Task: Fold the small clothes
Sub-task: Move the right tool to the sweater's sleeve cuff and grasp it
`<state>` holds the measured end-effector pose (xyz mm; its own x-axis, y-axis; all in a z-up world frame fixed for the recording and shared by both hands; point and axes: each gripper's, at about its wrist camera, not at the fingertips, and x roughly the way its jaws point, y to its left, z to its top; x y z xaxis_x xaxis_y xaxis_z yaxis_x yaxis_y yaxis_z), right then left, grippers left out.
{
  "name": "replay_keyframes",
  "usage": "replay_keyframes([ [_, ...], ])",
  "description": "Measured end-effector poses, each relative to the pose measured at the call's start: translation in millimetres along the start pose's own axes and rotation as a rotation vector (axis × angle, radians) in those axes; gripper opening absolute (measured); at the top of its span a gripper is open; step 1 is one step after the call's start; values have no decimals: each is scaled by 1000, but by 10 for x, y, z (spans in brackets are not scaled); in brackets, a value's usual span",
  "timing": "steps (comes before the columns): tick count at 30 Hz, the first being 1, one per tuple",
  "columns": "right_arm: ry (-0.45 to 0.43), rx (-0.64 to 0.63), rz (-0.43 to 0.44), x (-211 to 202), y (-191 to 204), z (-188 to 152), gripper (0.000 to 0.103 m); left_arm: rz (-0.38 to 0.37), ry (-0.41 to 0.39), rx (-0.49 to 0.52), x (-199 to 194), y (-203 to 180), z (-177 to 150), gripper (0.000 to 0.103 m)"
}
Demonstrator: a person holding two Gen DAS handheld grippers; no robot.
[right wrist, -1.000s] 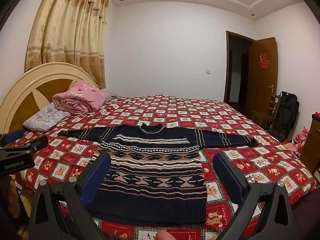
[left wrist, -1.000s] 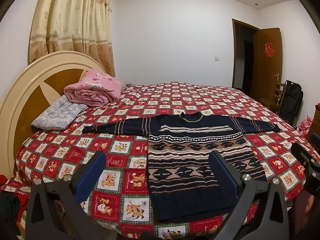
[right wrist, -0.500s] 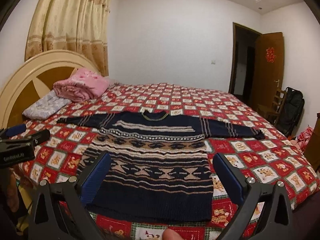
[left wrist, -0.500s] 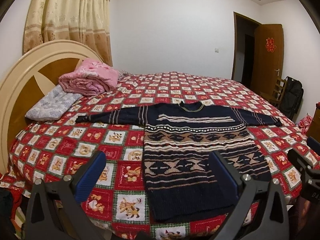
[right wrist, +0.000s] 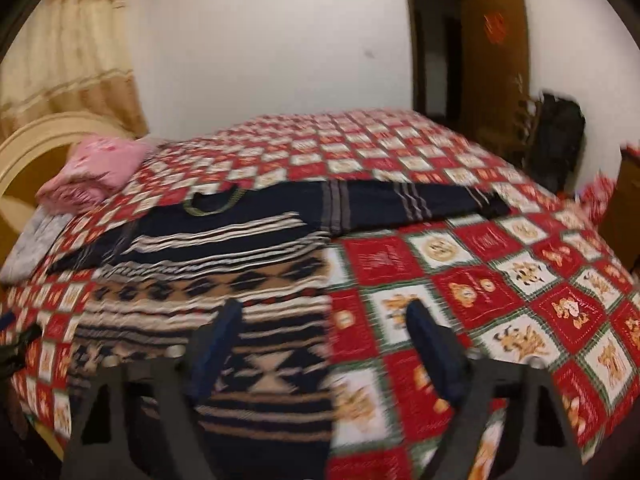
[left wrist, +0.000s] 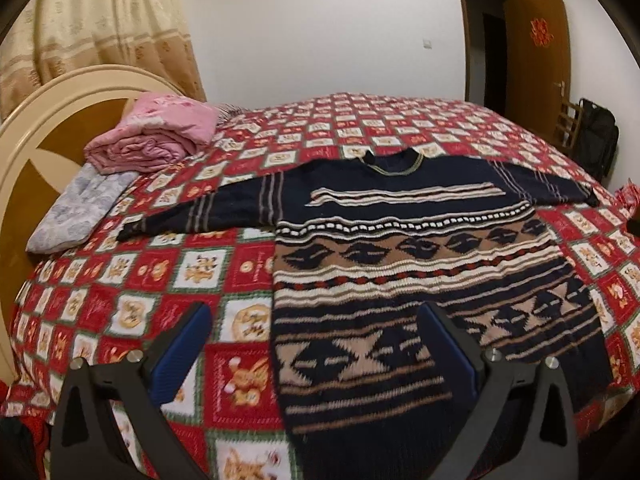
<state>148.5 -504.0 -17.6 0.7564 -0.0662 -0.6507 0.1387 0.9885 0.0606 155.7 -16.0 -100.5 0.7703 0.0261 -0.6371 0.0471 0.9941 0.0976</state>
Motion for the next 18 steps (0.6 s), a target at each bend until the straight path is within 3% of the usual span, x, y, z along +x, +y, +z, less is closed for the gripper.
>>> replay_keyframes([
  [3, 23, 92, -37, 264, -437, 248, 76, -1, 10, 17, 155, -67, 101, 103],
  [7, 16, 217, -108, 598, -1065, 601, 63, -1, 25, 26, 394, -131, 258, 103],
  [18, 22, 433, -220, 1712, -2262, 1178, 63, 61, 14, 63, 937, -248, 636, 103],
])
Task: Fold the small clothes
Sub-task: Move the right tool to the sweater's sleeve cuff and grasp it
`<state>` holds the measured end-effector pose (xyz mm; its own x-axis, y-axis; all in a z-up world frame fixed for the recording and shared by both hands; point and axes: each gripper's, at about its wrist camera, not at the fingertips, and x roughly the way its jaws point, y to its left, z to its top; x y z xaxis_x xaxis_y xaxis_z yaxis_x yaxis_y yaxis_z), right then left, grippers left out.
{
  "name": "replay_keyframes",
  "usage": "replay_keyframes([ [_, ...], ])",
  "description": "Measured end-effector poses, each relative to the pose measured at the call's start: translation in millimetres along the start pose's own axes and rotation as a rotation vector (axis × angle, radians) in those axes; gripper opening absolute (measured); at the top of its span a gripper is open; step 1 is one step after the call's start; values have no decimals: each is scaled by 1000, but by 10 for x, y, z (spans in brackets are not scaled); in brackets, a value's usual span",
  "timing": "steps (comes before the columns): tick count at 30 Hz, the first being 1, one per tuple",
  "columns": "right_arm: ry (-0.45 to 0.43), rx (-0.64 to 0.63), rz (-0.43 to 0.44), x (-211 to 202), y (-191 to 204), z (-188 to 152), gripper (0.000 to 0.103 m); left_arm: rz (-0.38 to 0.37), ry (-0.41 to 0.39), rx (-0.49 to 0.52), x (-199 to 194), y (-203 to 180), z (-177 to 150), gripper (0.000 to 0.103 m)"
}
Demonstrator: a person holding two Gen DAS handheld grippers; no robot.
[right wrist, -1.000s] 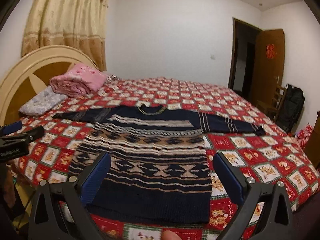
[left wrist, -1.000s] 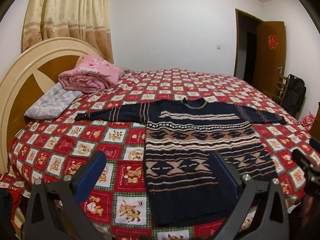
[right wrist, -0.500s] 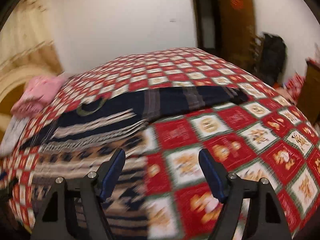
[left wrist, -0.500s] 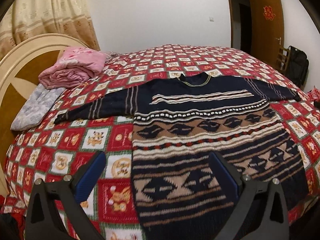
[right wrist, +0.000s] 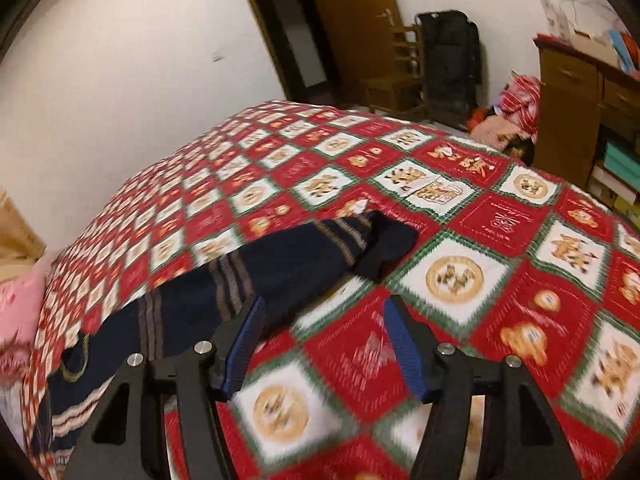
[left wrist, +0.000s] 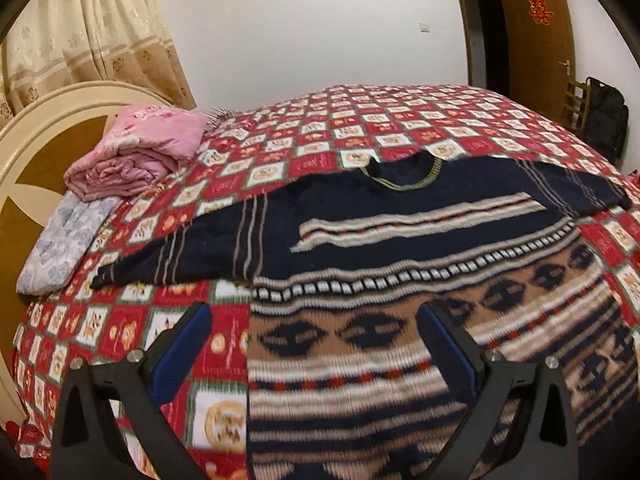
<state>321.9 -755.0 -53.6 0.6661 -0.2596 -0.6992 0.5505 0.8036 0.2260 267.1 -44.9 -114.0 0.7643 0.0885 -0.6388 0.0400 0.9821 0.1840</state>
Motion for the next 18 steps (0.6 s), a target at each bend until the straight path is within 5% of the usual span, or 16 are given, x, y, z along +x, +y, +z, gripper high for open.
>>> replay_keyframes([
  [8, 66, 133, 8, 861, -301, 368, 63, 36, 93, 41, 421, -119, -21, 103],
  [18, 139, 141, -16, 1388, -353, 504, 46, 19, 115, 54, 610, -309, 35, 103],
])
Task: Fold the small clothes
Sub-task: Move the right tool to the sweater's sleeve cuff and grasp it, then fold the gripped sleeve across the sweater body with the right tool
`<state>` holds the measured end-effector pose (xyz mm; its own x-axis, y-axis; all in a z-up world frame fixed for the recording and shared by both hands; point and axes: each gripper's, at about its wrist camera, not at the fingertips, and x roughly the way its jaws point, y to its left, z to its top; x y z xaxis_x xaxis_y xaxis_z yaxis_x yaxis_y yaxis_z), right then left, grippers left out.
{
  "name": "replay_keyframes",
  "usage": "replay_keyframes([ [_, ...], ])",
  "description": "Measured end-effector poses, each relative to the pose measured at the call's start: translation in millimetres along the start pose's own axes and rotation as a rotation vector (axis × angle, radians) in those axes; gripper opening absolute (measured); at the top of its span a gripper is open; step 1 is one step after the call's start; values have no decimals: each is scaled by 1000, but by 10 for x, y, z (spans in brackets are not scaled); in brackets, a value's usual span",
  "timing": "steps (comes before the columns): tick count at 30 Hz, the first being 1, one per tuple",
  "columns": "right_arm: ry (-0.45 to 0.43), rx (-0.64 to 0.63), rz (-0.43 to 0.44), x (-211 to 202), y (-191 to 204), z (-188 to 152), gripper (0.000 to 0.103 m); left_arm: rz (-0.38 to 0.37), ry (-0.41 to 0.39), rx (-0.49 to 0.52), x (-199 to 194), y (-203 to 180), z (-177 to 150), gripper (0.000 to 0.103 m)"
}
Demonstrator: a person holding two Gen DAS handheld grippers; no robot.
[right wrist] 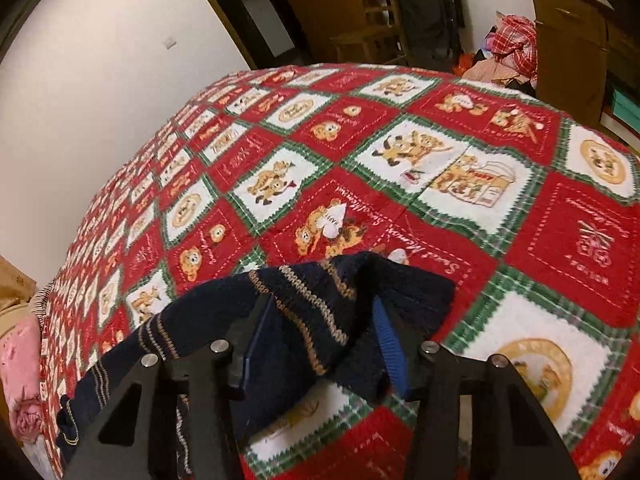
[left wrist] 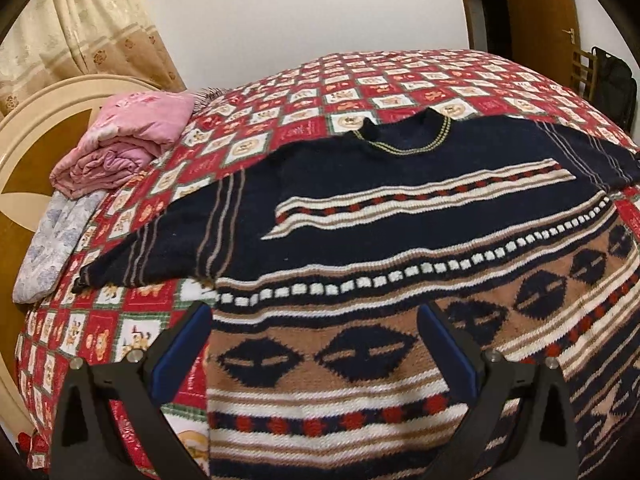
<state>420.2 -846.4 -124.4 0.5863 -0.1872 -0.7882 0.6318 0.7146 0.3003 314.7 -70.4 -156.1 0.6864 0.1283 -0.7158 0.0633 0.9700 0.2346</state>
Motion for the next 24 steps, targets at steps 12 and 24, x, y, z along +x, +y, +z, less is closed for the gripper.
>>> replay_keyframes([
  [12, -172, -302, 45, -528, 1013, -186, 7, -15, 16, -26, 34, 99, -41, 103],
  [24, -133, -1105, 291, -918, 3103, -2315, 8, -54, 14, -68, -66, 293, -123, 103],
])
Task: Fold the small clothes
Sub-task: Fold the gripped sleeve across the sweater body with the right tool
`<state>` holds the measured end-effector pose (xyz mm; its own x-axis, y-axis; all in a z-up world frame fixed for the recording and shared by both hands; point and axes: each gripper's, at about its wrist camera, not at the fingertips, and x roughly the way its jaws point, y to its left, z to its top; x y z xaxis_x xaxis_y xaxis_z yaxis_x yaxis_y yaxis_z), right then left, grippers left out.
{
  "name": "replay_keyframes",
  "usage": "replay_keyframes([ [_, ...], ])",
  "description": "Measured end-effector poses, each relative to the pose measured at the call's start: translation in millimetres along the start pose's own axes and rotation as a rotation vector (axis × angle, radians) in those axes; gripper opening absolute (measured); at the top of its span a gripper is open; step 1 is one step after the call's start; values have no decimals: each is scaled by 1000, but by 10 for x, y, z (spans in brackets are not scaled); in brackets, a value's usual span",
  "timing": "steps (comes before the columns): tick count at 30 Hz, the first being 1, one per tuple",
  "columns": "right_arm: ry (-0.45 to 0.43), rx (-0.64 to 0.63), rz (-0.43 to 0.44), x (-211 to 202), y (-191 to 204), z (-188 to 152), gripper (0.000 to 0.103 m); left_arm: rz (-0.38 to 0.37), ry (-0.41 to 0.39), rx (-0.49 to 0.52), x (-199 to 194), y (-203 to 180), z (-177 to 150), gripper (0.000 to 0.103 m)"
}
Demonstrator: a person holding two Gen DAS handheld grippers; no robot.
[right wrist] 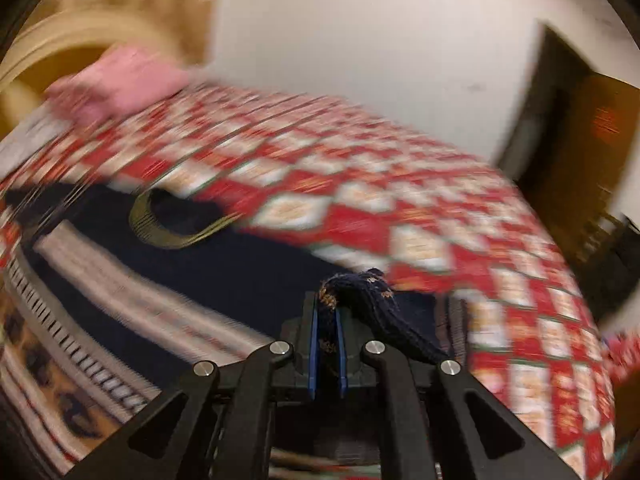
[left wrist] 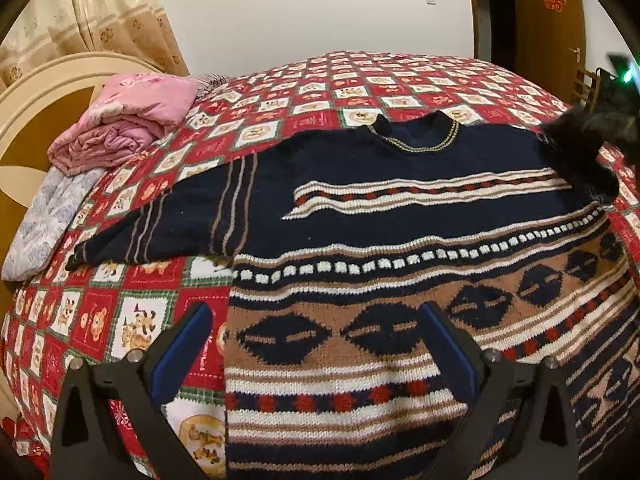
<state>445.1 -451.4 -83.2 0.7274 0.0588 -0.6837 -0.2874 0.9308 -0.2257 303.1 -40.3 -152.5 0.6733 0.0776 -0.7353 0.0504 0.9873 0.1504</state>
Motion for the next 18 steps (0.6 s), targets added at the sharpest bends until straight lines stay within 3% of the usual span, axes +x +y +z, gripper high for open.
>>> replay_keyframes([
  [3, 80, -18, 95, 228, 307, -144, 9, -19, 1, -1, -10, 24, 3, 103],
  [5, 114, -3, 152, 322, 358, -255, 17, -30, 4, -2, 0, 26, 20, 103],
  [9, 66, 71, 220, 137, 220, -484, 56, -94, 19, 2, 92, -69, 136, 103],
  [13, -21, 187, 322, -152, -113, -675, 58, -144, 7, 28, 196, -379, 319, 103],
  [18, -182, 280, 333, -397, -408, -751, 58, -144, -33, 122, 258, -984, 525, 103],
])
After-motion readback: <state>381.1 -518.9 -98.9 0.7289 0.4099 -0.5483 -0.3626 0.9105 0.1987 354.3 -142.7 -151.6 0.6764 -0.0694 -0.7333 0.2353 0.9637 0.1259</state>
